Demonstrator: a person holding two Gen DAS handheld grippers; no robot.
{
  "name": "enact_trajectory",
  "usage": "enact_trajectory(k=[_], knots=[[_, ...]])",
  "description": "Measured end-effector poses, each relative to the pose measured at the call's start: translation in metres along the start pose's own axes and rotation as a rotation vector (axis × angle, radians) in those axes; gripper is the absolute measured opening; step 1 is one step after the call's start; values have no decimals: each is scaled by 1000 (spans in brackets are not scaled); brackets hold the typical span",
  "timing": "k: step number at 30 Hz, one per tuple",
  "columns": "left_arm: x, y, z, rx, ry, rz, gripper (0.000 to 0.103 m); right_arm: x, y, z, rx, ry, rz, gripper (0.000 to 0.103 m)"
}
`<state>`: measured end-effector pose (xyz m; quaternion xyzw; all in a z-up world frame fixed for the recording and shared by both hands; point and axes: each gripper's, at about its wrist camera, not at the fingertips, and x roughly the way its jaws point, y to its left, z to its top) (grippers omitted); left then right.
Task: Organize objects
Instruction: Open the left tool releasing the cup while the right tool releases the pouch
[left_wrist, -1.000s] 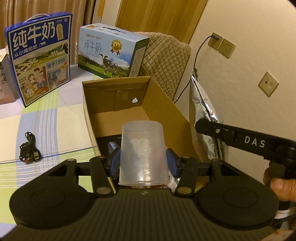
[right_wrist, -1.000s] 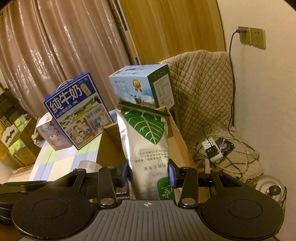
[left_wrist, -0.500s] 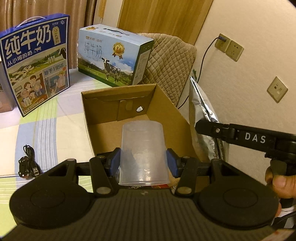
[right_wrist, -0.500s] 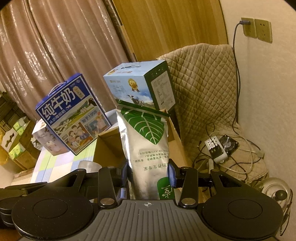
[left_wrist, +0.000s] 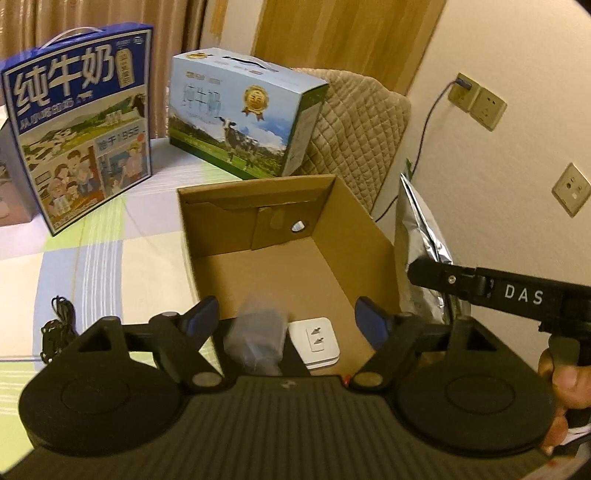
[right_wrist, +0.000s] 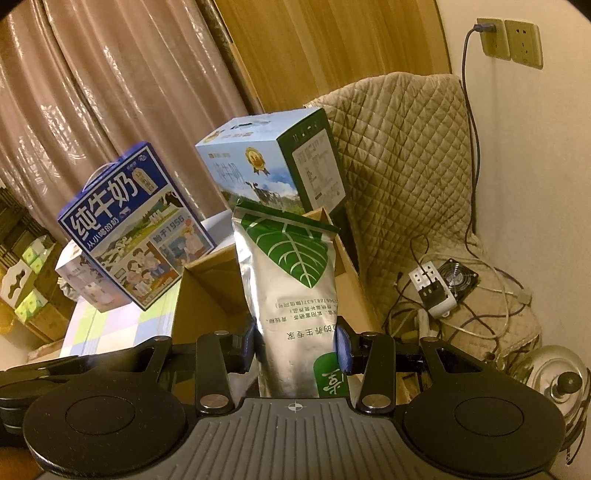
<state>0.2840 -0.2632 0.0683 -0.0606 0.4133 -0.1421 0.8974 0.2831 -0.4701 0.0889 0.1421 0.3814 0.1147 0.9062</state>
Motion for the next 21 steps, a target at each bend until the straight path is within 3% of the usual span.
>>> enact_trajectory(k=[18, 21], knots=[[-18, 17, -13, -18, -9, 38, 77, 1, 11, 4, -22, 5, -3, 40], [-20, 20, -13, -20, -13, 40, 79, 7, 10, 8, -23, -9, 8, 45]])
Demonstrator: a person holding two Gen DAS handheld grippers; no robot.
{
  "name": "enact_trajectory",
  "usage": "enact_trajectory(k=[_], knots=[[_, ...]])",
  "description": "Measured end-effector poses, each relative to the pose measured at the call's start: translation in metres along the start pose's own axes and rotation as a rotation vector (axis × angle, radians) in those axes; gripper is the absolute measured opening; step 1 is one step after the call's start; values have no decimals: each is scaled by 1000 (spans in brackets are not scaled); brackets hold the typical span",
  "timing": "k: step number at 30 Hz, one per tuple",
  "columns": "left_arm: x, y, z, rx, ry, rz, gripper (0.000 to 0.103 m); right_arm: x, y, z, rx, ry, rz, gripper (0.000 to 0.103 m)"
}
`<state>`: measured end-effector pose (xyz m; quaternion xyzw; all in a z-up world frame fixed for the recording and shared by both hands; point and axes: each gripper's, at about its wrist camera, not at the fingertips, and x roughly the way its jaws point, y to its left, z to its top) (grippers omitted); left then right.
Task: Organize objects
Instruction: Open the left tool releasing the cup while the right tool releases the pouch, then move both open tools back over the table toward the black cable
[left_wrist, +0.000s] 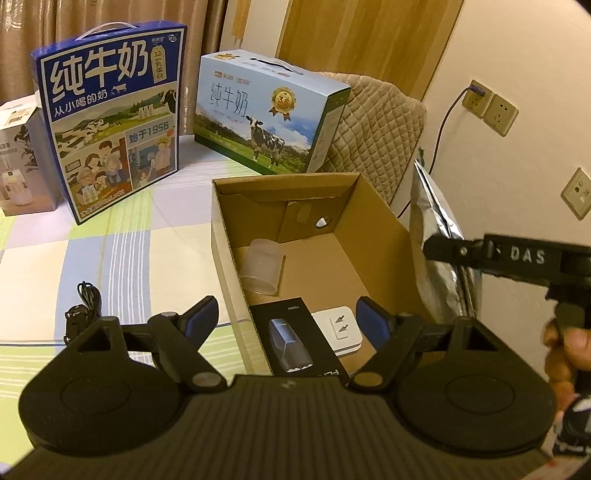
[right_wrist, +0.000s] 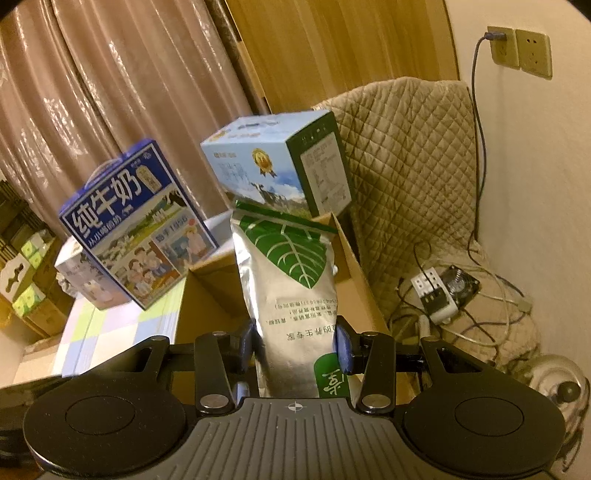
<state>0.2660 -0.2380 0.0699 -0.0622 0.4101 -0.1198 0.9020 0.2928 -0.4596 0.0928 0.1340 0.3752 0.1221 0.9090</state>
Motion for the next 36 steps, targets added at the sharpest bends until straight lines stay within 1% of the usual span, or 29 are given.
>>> enact_trajectory(k=[1, 2, 3, 6, 13, 22, 32, 36], knots=[[-1, 1, 0, 2, 0, 0, 79, 1, -2, 0, 9, -10, 12, 56], [-1, 3, 0, 2, 0, 0, 79, 0, -3, 1, 15, -26, 21, 64], [-2, 4, -1, 0, -2, 2, 79, -2, -4, 2, 15, -40, 27, 65], [-4, 9, -3, -9, -4, 7, 79, -4, -5, 2, 20, -47, 30, 66], [-9, 16, -11, -20, 5, 8, 79, -9, -7, -7, 39, -13, 20, 66], [-32, 22, -26, -26, 0, 22, 82, -31, 4, -26, 45, 4, 31, 66], [-79, 27, -44, -19, -34, 53, 92, -66, 31, -51, 2, 11, 18, 66], [-99, 29, -49, -5, -60, 70, 97, -82, 47, -62, -80, -1, -24, 66]])
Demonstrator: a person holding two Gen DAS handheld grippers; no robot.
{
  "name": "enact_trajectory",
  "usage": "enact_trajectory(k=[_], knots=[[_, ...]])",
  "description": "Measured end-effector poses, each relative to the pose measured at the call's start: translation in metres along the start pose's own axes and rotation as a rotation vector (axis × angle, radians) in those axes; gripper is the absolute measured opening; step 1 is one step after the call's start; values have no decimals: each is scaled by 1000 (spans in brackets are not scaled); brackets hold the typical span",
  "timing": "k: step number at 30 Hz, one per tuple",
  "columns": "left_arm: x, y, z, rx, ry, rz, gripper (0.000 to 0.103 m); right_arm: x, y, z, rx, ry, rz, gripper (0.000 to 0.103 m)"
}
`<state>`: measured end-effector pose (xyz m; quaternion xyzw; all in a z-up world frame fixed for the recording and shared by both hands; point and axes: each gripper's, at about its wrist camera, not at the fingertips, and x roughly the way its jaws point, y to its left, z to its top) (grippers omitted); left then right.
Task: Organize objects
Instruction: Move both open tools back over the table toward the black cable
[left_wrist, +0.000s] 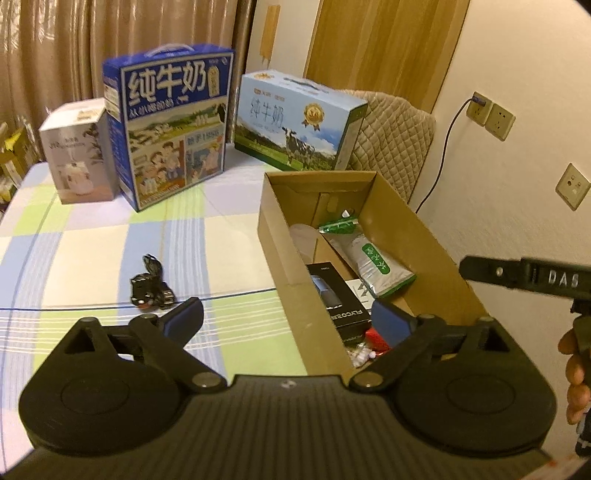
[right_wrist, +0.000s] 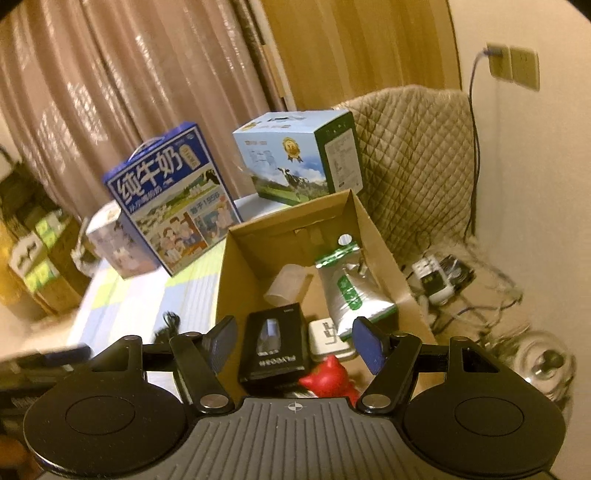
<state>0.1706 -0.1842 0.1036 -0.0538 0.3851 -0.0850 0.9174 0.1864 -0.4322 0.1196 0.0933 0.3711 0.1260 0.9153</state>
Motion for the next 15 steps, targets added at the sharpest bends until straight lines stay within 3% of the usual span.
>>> enact_trajectory(k=[4, 15], knots=[[-20, 4, -5, 0, -23, 8, 102, -15, 12, -12, -41, -16, -25, 66], [-65, 17, -28, 25, -83, 61, 102, -45, 38, -43, -79, -49, -35, 66]])
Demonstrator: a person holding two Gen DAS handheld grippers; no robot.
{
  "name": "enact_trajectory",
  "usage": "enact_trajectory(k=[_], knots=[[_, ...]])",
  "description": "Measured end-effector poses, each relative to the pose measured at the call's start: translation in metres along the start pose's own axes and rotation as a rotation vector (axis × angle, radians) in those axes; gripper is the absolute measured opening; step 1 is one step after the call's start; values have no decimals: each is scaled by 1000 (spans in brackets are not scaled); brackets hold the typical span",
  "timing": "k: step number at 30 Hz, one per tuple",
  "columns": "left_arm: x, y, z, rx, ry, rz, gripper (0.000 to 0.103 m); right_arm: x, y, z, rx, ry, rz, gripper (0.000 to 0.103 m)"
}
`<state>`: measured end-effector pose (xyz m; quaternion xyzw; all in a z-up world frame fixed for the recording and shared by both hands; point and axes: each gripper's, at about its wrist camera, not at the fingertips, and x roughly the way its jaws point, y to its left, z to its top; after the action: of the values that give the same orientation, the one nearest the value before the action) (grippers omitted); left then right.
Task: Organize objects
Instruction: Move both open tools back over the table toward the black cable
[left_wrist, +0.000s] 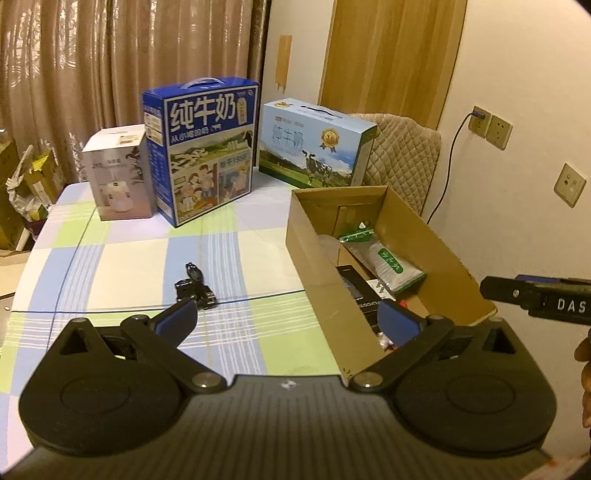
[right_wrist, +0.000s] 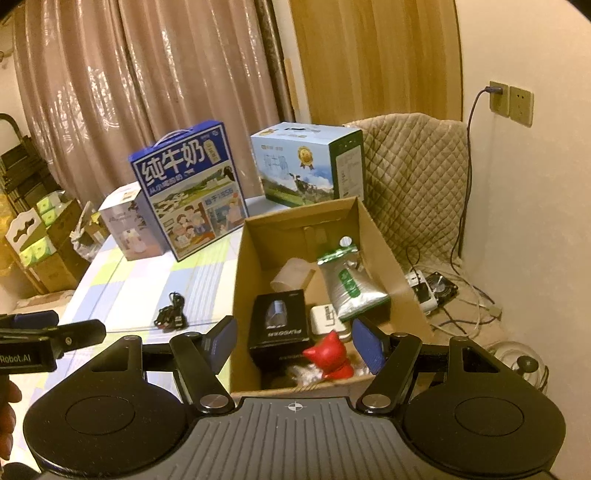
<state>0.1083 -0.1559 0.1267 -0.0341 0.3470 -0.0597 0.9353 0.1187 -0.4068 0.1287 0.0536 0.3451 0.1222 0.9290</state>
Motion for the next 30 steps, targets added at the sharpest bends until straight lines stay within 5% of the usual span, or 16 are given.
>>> enact_trajectory(k=[30], knots=[[-46, 87, -57, -83, -45, 97, 102, 8, 78, -50, -85, 59, 63, 66]])
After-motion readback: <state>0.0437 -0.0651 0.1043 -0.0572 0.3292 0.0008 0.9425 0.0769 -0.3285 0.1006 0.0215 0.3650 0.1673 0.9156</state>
